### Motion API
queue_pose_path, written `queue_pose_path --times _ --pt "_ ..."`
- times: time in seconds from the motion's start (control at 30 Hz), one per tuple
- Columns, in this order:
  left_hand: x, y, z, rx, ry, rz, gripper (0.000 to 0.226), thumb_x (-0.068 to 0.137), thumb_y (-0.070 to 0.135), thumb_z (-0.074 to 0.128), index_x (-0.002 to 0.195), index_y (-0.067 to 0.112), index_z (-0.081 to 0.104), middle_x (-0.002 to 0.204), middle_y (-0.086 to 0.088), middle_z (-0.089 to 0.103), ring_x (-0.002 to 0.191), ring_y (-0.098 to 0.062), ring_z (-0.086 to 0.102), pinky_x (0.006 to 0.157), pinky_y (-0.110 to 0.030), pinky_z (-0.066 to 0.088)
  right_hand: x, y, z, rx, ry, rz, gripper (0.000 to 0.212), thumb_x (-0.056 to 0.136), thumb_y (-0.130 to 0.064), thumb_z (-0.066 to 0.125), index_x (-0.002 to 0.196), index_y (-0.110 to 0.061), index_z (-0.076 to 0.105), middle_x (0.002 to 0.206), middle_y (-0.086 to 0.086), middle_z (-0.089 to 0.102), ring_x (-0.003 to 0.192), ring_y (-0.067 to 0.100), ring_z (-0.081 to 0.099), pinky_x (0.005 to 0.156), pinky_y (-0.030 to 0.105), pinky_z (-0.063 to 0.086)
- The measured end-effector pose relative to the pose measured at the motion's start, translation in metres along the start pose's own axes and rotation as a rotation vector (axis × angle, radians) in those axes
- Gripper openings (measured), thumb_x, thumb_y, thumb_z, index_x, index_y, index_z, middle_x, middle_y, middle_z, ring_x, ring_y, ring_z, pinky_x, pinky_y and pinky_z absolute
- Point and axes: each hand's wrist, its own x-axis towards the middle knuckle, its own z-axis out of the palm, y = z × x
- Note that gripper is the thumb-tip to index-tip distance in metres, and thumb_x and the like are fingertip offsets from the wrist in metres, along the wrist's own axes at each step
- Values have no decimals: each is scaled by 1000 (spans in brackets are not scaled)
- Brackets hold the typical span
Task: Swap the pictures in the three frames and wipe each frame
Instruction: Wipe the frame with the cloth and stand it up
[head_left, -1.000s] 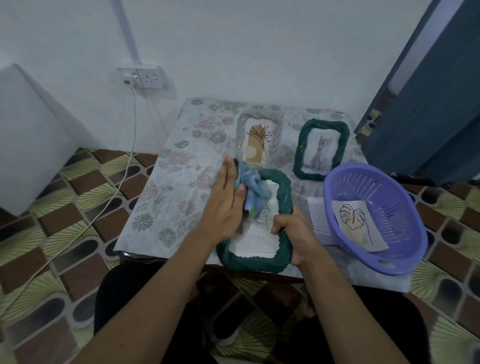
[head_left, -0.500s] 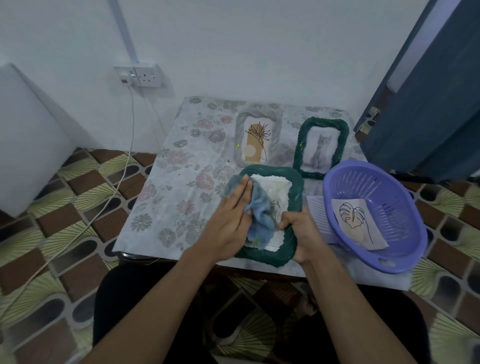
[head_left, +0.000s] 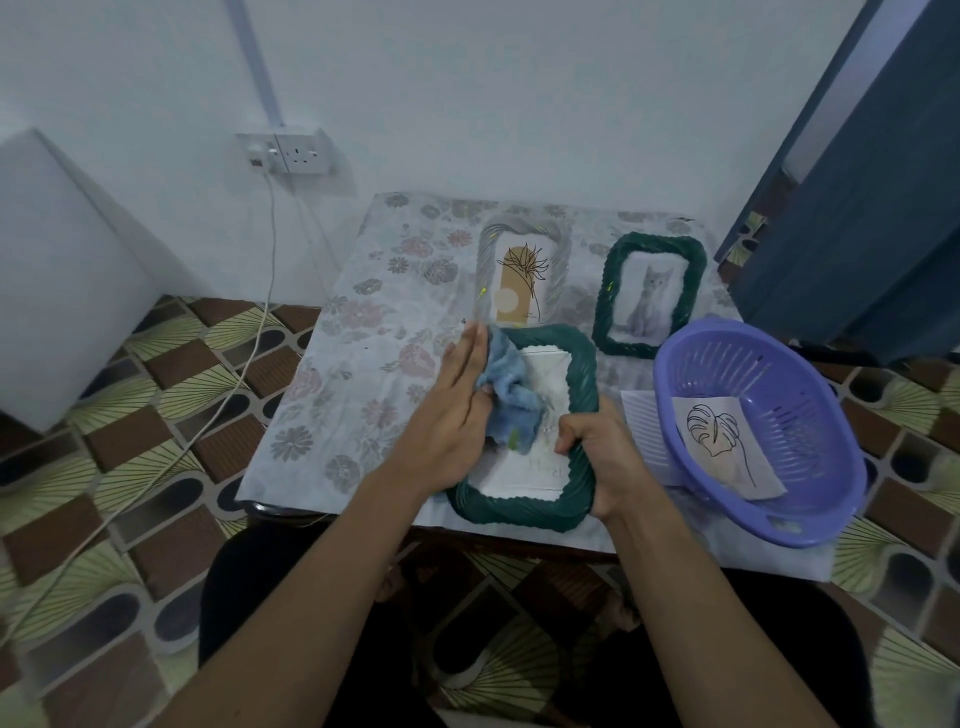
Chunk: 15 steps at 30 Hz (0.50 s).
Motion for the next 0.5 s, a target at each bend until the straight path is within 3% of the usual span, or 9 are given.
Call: queue_pose_path --times 0.1,0.17,0.27,0.4,0.5 --pt "-21 1 5 -104 -148 56 53 106 10 26 154 13 4 163 4 -6 149 -2 -5 119 -15 4 6 -7 -7 59 34 -36 63 31 0 55 94 -4 57 95 14 48 83 37 48 74 52 39" --pt "-38 4 10 -126 -201 59 53 106 10 26 154 12 4 163 5 -7 149 -1 -6 120 -17 6 13 -10 -14 94 71 -57 73 26 -5 58 98 -13 56 98 14 45 84 37 45 74 51 37" --pt "-58 9 17 -69 -243 96 54 107 12 28 154 12 2 162 9 -10 149 -2 -8 122 -25 8 16 -9 -22 89 94 -69 74 27 -3 57 101 -3 56 100 17 50 86 41 50 76 60 43" --pt "-56 -1 19 116 -236 109 54 106 29 17 154 19 -7 163 8 -17 151 -8 -9 124 -37 10 15 1 -24 89 87 -29 103 21 -4 61 123 5 51 107 24 57 94 46 57 90 74 42" --pt "-38 -1 16 280 -171 -35 59 98 47 2 150 33 -21 159 13 -28 150 -16 -18 123 -43 -1 3 2 -9 70 21 -12 79 26 -4 59 105 6 59 100 19 52 87 41 53 80 62 43"
